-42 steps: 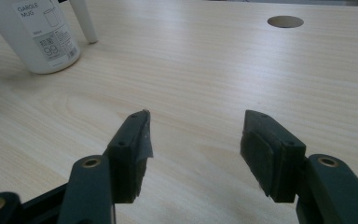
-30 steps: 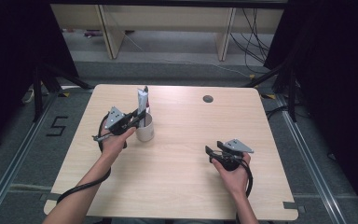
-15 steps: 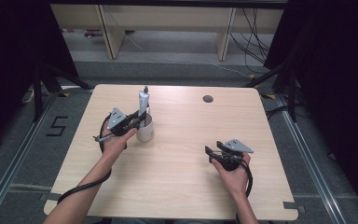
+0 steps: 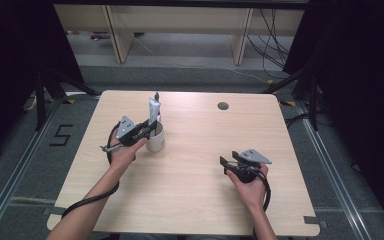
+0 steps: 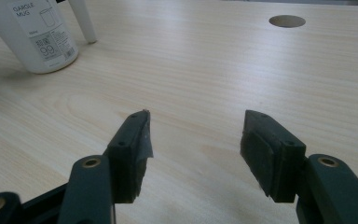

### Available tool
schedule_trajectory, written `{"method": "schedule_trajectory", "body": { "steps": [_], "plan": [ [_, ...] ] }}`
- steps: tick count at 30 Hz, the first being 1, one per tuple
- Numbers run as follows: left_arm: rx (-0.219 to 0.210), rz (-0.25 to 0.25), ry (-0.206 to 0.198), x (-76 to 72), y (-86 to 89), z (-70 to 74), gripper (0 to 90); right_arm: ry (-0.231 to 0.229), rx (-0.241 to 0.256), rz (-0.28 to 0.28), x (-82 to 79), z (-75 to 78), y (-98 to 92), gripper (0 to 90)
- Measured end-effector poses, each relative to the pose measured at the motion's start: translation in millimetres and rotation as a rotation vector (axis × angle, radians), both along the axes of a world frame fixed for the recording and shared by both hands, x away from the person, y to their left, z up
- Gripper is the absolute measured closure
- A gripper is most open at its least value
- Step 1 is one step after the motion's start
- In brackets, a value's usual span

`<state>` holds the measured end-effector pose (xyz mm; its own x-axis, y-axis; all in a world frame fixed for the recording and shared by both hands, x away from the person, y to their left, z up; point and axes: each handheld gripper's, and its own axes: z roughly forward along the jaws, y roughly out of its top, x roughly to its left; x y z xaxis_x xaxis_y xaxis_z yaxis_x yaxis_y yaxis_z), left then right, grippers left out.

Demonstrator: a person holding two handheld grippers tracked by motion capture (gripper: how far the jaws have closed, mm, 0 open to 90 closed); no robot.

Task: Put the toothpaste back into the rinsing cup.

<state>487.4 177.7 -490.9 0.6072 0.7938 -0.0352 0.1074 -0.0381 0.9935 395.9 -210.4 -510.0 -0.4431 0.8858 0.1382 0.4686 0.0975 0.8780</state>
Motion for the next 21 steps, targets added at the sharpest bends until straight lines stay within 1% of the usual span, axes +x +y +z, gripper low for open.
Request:
{"method": "schedule_trajectory", "body": {
  "steps": [1,2,7,9,10,11,12,19,21],
  "plan": [
    [0.014,0.006,0.010,-1.0,0.5,0.6,73.8,0.000,0.000,0.001,0.0,-0.1,0.0,42.9],
    [0.014,0.004,0.011,-0.7,0.4,0.4,73.8,-0.009,0.011,0.009,1.1,-1.1,0.5,42.9],
    [0.026,0.002,0.017,0.0,0.7,-0.5,73.6,-0.015,0.000,0.018,2.0,-1.2,-0.2,42.9],
    [0.017,-0.002,0.010,0.9,0.3,-1.5,73.6,-0.015,0.001,0.017,2.0,-1.2,-0.2,42.9],
    [0.029,0.003,0.020,0.0,0.7,-1.0,73.6,-0.016,0.001,0.019,2.1,-1.2,-0.4,43.0],
    [0.030,0.002,0.021,0.0,0.7,-1.2,73.5,-0.004,0.016,0.005,0.7,-1.0,1.2,43.0],
    [0.032,0.004,0.022,0.0,0.8,-1.3,73.5,-0.014,0.003,0.020,2.1,-1.1,-0.2,42.9],
    [0.037,0.003,0.029,0.5,1.7,-2.0,73.0,-0.012,0.012,0.016,1.9,-1.4,0.6,42.9],
    [0.037,0.003,0.030,0.6,1.8,-1.8,72.8,-0.014,0.003,0.020,2.1,-1.2,0.0,42.9]
  ]
}}
